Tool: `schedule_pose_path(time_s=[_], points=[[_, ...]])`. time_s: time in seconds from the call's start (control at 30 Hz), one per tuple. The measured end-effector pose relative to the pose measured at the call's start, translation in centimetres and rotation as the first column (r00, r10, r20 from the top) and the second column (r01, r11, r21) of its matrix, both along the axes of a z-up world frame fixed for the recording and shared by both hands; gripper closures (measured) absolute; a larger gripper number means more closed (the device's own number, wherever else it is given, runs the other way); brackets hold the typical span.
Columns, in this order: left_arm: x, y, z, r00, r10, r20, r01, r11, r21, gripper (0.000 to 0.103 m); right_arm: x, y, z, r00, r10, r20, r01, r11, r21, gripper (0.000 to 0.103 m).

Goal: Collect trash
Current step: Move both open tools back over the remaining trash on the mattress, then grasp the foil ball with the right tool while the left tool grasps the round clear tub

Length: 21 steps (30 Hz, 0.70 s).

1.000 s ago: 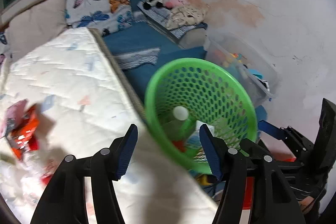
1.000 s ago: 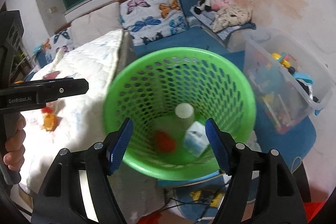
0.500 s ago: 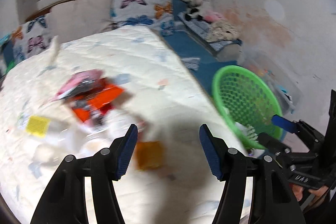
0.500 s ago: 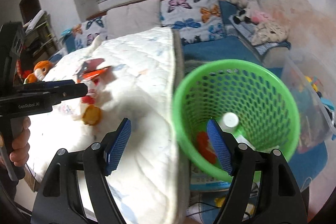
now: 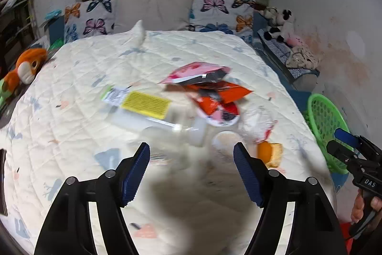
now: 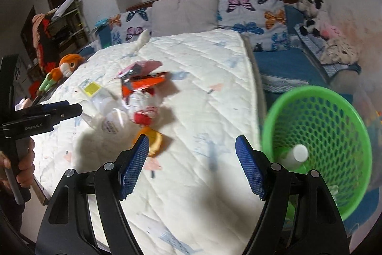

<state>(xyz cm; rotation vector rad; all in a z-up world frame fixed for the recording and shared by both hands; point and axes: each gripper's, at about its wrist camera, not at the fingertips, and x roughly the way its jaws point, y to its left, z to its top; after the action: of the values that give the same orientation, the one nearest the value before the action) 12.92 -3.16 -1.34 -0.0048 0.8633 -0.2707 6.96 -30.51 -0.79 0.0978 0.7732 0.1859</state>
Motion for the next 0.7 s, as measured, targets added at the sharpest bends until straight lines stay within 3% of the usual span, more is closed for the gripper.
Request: schedule_pose_path(time_s=[0.2,0.37,0.6,0.7], points=[[0.3,2.9,-1.7,0.999,0.048,-0.013,-0.048,0.999,-0.017,0.02,1.4,2.1,0.1,0.999,0.055,-0.003,-0.055,0.999,-0.004,0.028],[1.3,3.8,-2.9,0.999,0.045,-0.027,-0.046,0.998,-0.031,0.018,2.4,3.6,-0.1,0.996,0.085,-0.012,-0.085,0.996,-0.006,0.028],[2.6,3.8,-4.3,0.998,0.033,-0.047,-0.035,0.998,-0.051,0.019,3.7,5.2,-0.6,0.993,0.117,-0.027,-0.117,0.993,0.008,0.028],[2.9,4.0,-4.6,0.998,0.017,-0.053,-0.021,0.996,-0.082,0.025,4.3,5.5,-0.8,0.992,0.125,-0.03,-0.125,0.992,0.014,0.028]])
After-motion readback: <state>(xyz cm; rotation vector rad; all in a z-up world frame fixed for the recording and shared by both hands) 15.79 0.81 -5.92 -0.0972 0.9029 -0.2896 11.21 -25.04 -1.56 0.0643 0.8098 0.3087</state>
